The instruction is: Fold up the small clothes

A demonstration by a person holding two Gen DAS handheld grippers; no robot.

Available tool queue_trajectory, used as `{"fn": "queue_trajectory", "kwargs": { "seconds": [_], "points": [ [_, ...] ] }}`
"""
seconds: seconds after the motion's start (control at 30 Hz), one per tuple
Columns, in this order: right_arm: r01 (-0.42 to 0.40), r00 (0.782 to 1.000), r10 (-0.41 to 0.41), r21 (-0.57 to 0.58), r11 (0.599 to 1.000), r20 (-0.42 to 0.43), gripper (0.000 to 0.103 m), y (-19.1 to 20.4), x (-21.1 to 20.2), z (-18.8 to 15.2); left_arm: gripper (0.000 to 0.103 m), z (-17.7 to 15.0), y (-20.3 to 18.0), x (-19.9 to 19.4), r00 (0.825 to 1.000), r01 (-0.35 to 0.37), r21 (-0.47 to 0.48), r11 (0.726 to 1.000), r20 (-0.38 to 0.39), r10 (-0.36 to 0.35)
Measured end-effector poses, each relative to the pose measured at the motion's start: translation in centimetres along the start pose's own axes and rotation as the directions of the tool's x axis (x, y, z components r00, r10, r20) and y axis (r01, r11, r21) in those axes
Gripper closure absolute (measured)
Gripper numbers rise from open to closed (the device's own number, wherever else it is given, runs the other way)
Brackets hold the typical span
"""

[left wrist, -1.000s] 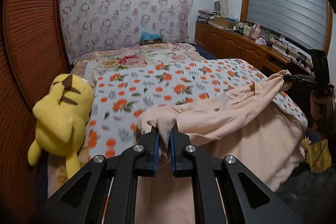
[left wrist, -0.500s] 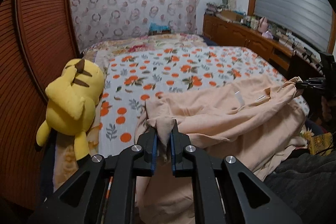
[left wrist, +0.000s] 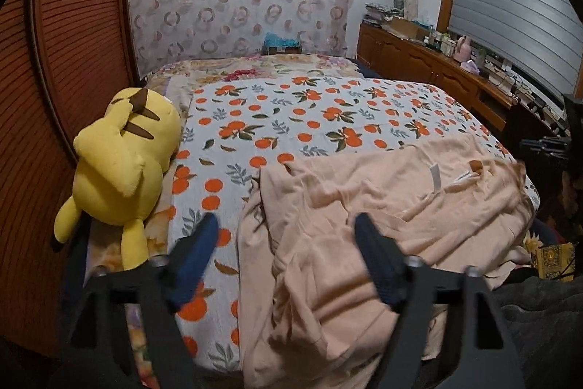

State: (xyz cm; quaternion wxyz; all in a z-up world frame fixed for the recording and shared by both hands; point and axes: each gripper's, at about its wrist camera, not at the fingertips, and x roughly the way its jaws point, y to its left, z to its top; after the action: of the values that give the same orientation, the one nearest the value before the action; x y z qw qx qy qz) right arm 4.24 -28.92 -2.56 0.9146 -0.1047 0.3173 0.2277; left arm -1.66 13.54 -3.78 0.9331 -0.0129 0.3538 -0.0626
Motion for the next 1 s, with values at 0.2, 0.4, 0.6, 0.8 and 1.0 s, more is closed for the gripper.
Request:
{"fn": "queue_trajectory", "kwargs": {
  "seconds": [0.2, 0.4, 0.6, 0.8, 1.0],
  "points": [
    [0.034, 0.999, -0.034, -0.009, 0.999, 0.027, 0.055, -0.6, 0.7, 0.9, 0.023, 1.7, 0.9, 2.8, 1.000, -0.004, -0.012, 1.000, -0.023, 0.004],
    [0.023, 1.000, -0.023, 0.008, 1.000, -0.011, 0.052, -1.7, 5.2, 1.8, 0.023, 3.2, 2.0, 5.4, 0.999, -0.043, -0.025, 0.999, -0.029, 0.042],
    [-0.008, 0.999, 0.010, 0.043, 0.999, -0.049, 0.052, -2.5, 8.7, 2.4, 0.023, 4.0, 2.7, 7.5, 0.997, -0.048, -0.033, 0.998, -0.057, 0.046],
    [-0.003, 0.994, 0.008, 0.047, 0.999, -0.107, 0.052, -2.7, 10.9, 2.5, 0.023, 2.9, 3.1, 10.2, 0.988, -0.044, -0.033, 0.998, -0.150, 0.039],
    [-0.020, 0.992, 0.027, 0.056, 0.998, -0.120, 0.051, -3.1, 11.7, 2.6, 0.023, 2.2, 3.2, 11.2, 0.984, -0.036, -0.043, 0.998, -0.178, 0.027]
  ]
}}
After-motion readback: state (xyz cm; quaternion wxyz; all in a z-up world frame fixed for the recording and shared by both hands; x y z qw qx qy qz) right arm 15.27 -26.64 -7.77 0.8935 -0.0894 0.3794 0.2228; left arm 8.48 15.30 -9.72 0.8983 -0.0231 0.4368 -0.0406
